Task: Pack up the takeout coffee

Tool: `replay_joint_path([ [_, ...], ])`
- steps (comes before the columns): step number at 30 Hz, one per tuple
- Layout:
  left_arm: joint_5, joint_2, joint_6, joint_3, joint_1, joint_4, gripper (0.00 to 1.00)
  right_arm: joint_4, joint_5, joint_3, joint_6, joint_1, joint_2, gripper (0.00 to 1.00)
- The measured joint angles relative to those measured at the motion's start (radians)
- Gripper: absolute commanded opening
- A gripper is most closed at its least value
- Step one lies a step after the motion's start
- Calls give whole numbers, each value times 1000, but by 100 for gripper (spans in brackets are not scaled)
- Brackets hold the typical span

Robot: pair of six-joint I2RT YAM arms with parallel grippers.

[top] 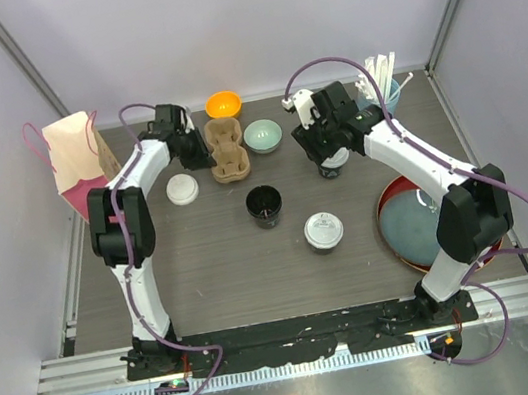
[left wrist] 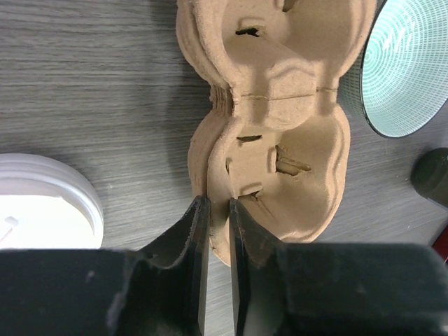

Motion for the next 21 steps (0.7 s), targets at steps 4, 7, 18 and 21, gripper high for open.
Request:
replay_joint_path([
  [4,11,23,-4,18,0,-2,0,0,-5,-1,0,0,0,53],
  [7,16,26,-4,26,0,-3,0,0,-7,-2,0,2,0,53],
  [18,61,5,-16,27,0,-6,0,-2,-15,-4,0,7,-40,53],
  [21,72,-19,-20,31,0,-6,0,-2,-16,-4,0,7,-48,53],
])
